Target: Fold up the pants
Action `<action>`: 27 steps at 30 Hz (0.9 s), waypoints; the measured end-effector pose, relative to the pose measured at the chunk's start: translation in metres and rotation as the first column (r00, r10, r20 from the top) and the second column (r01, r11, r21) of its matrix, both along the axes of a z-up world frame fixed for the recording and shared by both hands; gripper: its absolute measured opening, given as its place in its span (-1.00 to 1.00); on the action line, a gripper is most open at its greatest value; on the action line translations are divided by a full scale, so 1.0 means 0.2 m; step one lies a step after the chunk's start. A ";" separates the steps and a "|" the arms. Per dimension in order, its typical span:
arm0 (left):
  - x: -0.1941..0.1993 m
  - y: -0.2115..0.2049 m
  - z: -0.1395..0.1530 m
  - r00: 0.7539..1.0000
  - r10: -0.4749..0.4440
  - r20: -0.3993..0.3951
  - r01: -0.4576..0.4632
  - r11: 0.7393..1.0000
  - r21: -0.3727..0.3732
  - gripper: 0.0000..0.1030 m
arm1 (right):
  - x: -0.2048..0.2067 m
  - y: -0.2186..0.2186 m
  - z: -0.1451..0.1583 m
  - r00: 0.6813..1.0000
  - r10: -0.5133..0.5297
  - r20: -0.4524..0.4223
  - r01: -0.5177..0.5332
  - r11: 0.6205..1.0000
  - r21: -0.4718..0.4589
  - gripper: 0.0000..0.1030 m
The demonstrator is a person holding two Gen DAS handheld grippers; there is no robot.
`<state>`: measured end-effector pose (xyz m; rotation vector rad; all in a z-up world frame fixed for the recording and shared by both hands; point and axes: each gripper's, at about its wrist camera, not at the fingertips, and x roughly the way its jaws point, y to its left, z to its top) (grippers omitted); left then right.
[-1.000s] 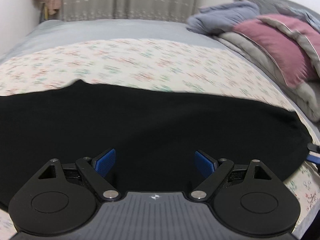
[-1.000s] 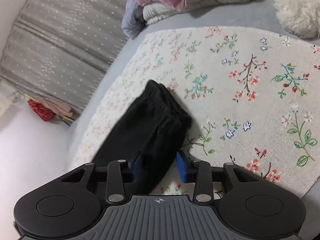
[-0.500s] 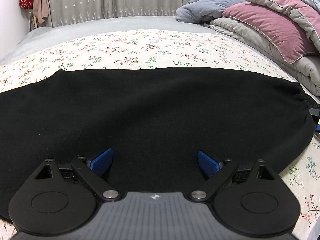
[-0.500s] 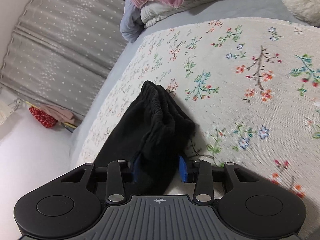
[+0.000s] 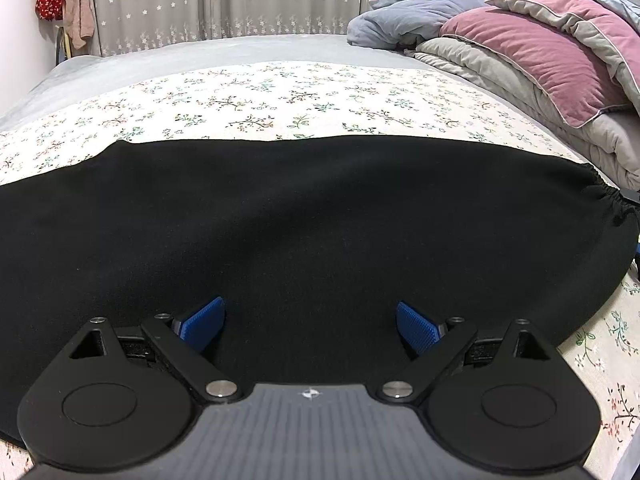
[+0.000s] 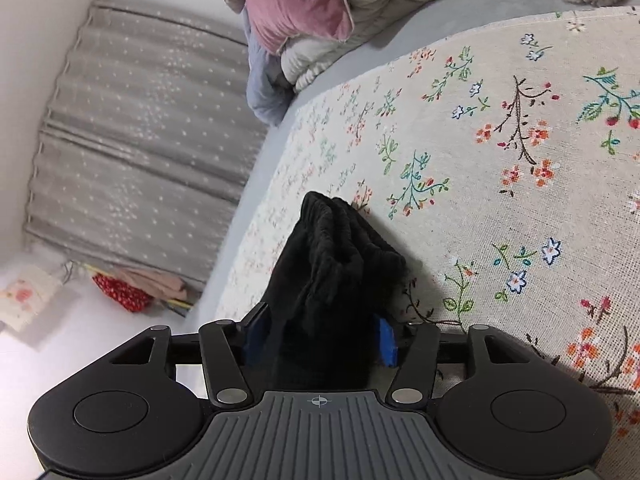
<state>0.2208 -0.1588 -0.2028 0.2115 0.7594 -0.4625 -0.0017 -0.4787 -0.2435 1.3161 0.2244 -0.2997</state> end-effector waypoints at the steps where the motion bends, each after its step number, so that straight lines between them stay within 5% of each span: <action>1: 0.00 0.00 0.00 1.000 0.000 0.001 0.000 1.000 0.000 0.82 | 0.01 0.01 0.00 1.000 -0.006 -0.017 0.006 1.000 -0.018 0.01; 7: 0.00 0.00 0.00 1.000 -0.003 0.000 0.003 1.000 -0.002 0.83 | 0.12 0.09 0.08 0.987 -0.027 -0.158 -0.015 0.967 -0.255 0.00; 13: -0.01 0.00 0.00 1.000 -0.004 0.002 0.004 1.000 -0.010 0.83 | 0.17 0.08 0.07 0.983 -0.059 -0.175 0.009 0.962 -0.273 -0.03; 17: -0.01 0.01 0.00 1.000 -0.004 0.004 0.005 1.000 -0.013 0.83 | 0.18 0.08 0.09 0.978 -0.055 -0.203 -0.008 0.954 -0.299 -0.51; 24: 0.00 0.01 0.00 1.000 -0.005 0.000 0.005 1.000 -0.022 0.83 | 0.18 0.16 0.20 0.976 -0.073 -0.205 -0.026 0.896 -0.443 -0.57; 27: 0.00 0.03 0.00 1.000 -0.001 -0.002 0.001 1.000 -0.029 0.83 | 0.17 0.13 0.20 0.976 -0.082 -0.204 -0.010 0.909 -0.417 -0.62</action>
